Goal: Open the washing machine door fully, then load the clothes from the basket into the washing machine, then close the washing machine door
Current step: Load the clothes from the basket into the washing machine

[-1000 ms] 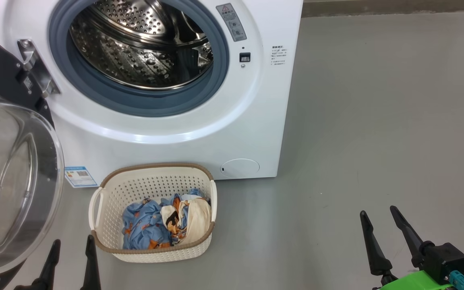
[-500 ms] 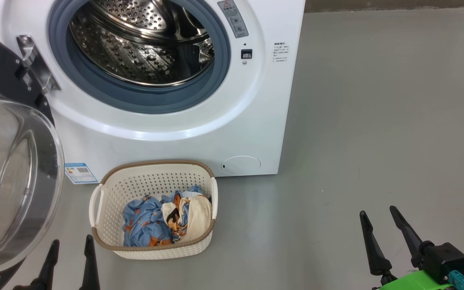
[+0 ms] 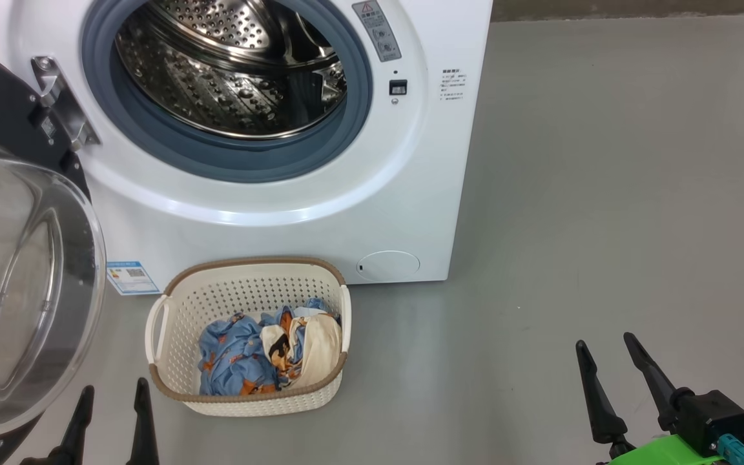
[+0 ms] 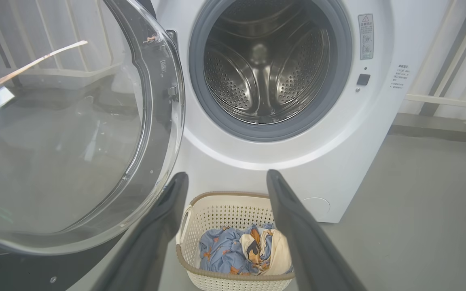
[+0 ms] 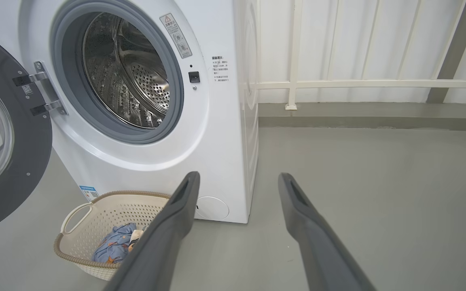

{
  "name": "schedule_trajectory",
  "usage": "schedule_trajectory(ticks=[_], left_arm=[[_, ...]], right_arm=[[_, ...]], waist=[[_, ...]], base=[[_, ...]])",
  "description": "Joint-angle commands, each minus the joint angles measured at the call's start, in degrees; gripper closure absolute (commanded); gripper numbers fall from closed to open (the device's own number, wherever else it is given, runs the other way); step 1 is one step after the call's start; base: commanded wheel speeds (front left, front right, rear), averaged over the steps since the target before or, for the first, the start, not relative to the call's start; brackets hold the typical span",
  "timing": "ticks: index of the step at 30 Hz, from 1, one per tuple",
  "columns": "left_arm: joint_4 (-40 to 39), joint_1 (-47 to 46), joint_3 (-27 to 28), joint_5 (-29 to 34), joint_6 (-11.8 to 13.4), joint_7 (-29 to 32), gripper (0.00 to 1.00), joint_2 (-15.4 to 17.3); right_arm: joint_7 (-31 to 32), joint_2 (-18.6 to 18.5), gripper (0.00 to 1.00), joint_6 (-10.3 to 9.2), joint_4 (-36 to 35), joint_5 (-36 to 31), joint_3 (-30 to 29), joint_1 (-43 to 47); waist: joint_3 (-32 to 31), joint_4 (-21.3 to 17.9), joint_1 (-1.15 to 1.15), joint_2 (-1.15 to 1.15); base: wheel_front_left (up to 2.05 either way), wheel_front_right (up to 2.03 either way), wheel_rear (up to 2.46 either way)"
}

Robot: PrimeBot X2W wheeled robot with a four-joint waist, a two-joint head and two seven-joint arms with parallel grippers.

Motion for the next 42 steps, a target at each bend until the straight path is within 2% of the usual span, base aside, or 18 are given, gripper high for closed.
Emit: schedule_trajectory(ticks=[1,10,27,42], left_arm=[[-0.91,-2.5,2.12,0.66,-0.06,-0.37,0.0,0.75],[-0.42,-2.51,2.15,0.52,0.19,-0.37,0.0,0.75],[-1.88,-2.86,2.74,0.83,0.9,-0.37,0.0,0.75],[-1.59,-2.35,1.59,0.8,0.31,-0.37,0.0,0.75]], right_arm=[[-0.68,-0.27,0.0,0.17,-1.18,-0.13,1.59,-1.89],[-0.68,-0.49,0.0,0.17,-0.97,0.02,2.03,-1.77],[-0.68,-0.54,0.0,0.17,-1.03,0.02,2.04,-2.3],[-0.68,-0.22,0.0,0.17,-0.88,0.12,1.95,-2.46]], waist=[[-0.07,0.04,0.0,0.0],[-0.32,0.05,0.0,0.0],[0.82,0.16,0.0,0.0],[1.37,0.1,0.0,0.0]], base=[[0.1,-0.1,0.0],[0.78,-0.78,0.0],[1.72,-1.72,-0.01],[0.23,-0.23,0.0]])
